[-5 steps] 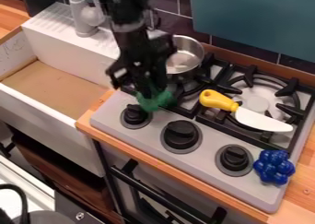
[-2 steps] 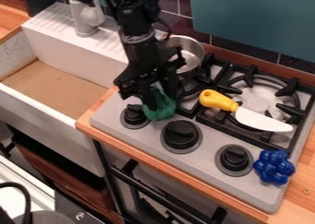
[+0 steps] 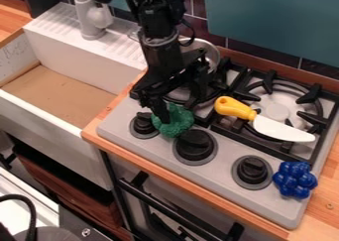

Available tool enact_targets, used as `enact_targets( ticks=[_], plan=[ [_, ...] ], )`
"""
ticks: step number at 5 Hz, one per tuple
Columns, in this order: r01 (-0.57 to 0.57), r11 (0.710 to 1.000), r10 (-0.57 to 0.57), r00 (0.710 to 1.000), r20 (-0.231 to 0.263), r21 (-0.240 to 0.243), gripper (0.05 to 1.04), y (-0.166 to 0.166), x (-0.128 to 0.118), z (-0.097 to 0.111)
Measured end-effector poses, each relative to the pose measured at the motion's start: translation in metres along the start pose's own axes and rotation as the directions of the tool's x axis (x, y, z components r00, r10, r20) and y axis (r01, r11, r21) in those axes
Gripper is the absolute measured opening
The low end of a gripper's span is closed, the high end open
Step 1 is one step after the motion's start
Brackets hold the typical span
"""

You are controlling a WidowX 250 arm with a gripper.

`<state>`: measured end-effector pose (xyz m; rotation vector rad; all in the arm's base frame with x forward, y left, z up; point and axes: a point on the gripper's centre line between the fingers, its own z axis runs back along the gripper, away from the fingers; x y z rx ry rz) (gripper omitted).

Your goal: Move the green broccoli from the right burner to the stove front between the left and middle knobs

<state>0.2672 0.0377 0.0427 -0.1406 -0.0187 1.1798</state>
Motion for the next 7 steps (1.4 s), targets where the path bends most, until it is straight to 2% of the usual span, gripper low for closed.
enact_targets(
  ticks=[1, 2, 3, 4, 5, 6, 7],
  plan=[
    [-0.034, 0.999, 0.034, 0.999, 0.008, -0.031, 0.999, -0.008, 0.001, 0.021],
    [-0.102, 0.991, 0.106, 0.994, 0.035, -0.092, 0.999, -0.015, 0.002, 0.047],
    [-0.162, 0.979, 0.174, 0.979, 0.102, -0.12, 0.999, -0.018, 0.0, 0.064],
    [-0.132, 0.99, 0.138, 0.977, 0.161, -0.05, 0.999, -0.033, -0.005, 0.062],
    [-0.056, 0.997, 0.048, 0.986, 0.162, 0.051, 0.999, -0.049, -0.015, 0.047],
    [-0.019, 0.997, 0.01, 0.992, 0.127, 0.071, 0.999, -0.057, -0.021, 0.052],
    [0.02, 0.995, -0.026, 0.997, 0.067, 0.097, 0.999, -0.062, -0.025, 0.053]
  ],
)
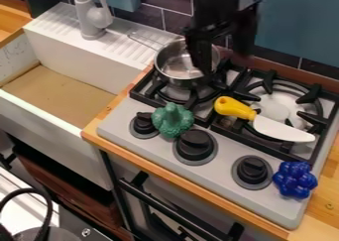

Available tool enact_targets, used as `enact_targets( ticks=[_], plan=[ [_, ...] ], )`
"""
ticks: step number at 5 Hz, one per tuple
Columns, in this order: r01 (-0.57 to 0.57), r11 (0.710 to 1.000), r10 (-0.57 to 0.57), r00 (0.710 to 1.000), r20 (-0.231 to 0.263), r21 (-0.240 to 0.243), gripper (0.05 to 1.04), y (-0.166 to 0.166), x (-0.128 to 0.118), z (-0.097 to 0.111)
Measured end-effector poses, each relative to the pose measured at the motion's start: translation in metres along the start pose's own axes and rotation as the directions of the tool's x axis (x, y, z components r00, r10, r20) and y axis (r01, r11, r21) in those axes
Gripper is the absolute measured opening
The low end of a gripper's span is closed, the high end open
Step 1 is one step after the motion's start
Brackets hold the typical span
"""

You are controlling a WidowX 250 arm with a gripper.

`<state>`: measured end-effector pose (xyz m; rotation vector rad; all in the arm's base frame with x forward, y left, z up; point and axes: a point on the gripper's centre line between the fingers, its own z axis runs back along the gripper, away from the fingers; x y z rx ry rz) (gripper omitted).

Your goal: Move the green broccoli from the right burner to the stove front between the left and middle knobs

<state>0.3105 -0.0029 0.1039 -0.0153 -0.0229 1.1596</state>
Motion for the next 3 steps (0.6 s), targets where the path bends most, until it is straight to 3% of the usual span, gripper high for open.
enact_targets(
  ticks=[2, 3],
  plan=[
    [-0.009, 1.0, 0.008, 1.0, -0.024, -0.013, 0.999, -0.022, 0.002, 0.032],
    [-0.014, 1.0, 0.014, 0.999, -0.035, -0.005, 0.999, -0.021, 0.002, 0.037]
  ],
)
